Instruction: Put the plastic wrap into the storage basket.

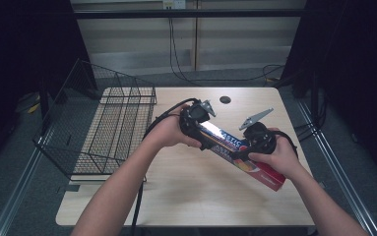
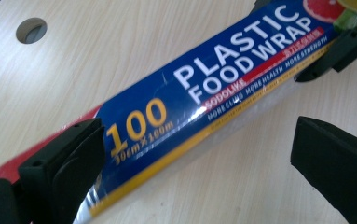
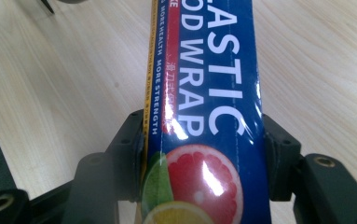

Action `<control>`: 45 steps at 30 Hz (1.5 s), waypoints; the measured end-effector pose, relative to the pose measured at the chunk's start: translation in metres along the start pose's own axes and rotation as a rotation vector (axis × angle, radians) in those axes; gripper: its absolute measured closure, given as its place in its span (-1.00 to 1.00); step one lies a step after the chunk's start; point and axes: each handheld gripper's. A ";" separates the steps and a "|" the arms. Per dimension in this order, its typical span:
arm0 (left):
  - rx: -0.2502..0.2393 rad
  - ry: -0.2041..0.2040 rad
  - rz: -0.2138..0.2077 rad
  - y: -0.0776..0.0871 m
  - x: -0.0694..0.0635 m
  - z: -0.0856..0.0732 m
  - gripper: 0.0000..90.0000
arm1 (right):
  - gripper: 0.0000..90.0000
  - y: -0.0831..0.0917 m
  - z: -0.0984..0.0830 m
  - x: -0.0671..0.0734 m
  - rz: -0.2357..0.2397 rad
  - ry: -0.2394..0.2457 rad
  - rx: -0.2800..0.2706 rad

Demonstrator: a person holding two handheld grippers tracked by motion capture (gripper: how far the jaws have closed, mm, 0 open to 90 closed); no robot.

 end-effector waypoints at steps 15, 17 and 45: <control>0.047 -0.076 -0.041 -0.009 -0.003 0.003 -0.91 | -0.01 -0.001 0.006 0.011 0.024 0.088 0.018; 0.043 -0.076 -0.049 -0.010 -0.003 0.003 -0.91 | -0.01 -0.002 0.006 0.012 0.028 0.099 0.021; 0.291 -0.043 -0.128 -0.022 -0.036 0.008 -0.02 | -0.72 0.009 0.009 0.007 0.150 0.186 -0.081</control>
Point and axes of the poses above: each handheld gripper's, and its own axes: y roughly backward along the jaws, z roughly out of its top, x roughly to its left, and after that the axes turned 3 degrees about y, right-handed
